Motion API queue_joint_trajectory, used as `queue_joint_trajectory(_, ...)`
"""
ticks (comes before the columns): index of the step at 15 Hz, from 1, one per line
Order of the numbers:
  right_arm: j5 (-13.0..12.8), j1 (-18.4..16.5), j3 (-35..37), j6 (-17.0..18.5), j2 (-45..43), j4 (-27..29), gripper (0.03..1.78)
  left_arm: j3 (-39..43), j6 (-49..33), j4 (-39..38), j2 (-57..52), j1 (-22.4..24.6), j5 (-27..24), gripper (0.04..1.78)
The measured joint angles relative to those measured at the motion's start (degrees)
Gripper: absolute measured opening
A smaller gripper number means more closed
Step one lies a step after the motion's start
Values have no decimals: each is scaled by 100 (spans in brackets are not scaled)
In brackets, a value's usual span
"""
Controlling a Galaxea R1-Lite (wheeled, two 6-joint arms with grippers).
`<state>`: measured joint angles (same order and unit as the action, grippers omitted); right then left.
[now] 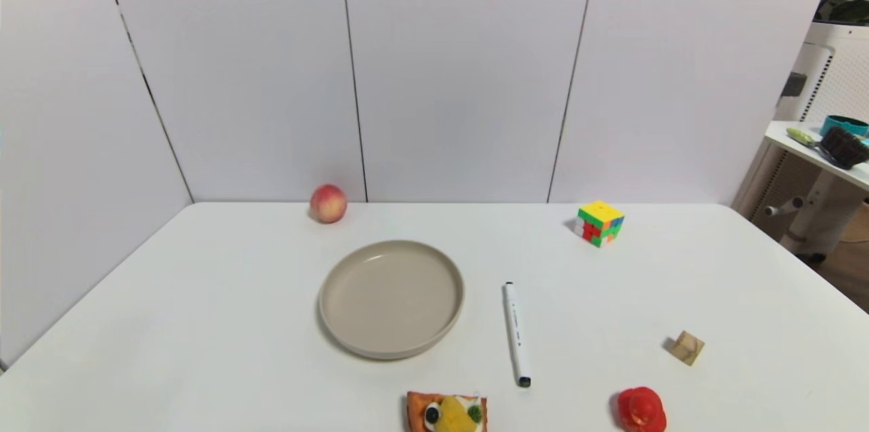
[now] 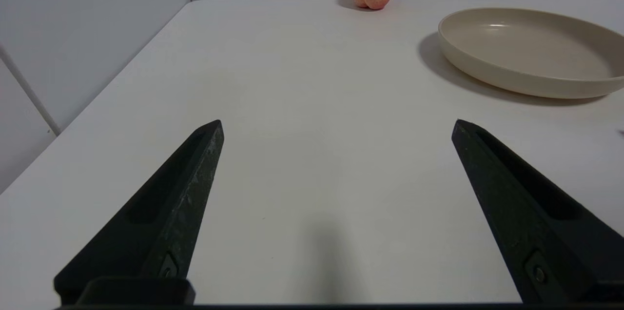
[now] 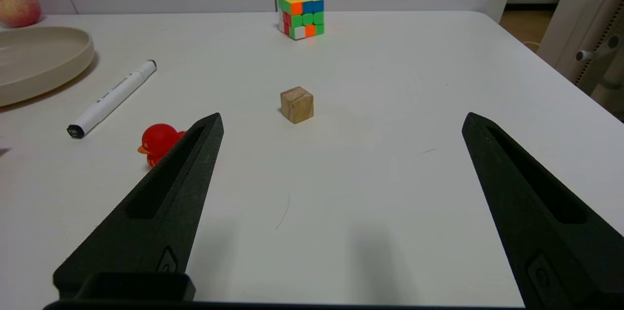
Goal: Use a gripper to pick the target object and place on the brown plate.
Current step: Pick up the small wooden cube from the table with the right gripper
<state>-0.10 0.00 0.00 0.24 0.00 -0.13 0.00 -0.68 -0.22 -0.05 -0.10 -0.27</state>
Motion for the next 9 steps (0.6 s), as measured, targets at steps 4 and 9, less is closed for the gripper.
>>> queue_joint_trajectory(4, 12, 0, -228, -51, 361, 43, 169, 0, 0, -2, 0, 2, 0, 169)
queue_joint_trajectory(9, 56, 118, -1458, -154, 2455, 139, 169, 0, 0, -2, 0, 0, 2, 169)
